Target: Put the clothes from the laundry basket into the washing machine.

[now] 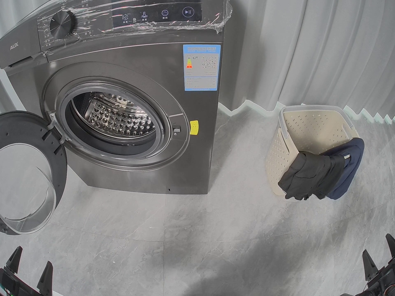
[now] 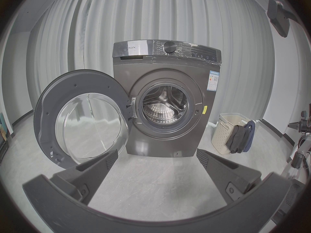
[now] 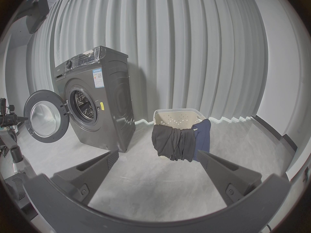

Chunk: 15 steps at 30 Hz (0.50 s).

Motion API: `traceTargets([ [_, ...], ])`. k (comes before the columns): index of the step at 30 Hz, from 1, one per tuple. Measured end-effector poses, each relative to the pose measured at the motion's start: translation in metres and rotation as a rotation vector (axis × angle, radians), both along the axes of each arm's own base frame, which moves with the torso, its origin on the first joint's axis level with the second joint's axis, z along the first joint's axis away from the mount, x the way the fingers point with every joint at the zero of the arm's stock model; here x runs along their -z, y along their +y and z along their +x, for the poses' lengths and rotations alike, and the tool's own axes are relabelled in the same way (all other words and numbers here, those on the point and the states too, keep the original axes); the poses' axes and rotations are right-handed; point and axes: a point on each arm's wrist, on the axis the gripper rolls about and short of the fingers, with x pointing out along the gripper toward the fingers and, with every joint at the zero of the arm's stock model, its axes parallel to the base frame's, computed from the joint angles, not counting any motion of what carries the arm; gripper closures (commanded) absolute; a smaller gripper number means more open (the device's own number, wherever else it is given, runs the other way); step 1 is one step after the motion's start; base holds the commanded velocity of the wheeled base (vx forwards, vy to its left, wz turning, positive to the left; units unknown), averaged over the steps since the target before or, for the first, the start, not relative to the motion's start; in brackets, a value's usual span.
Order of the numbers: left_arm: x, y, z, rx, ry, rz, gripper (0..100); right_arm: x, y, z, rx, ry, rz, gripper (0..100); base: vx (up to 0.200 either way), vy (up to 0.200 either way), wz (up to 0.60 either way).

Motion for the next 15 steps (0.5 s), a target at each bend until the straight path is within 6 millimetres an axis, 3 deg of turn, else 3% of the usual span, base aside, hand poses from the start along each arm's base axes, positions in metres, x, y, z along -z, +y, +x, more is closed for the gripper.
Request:
traceTargets([
  [15,0.0000,0.0000,0.0000,0.000,0.000,0.000,0,0.0000,0.0000,0.0000,0.000,0.001,-0.002,0,0.000,-0.200,0.00],
])
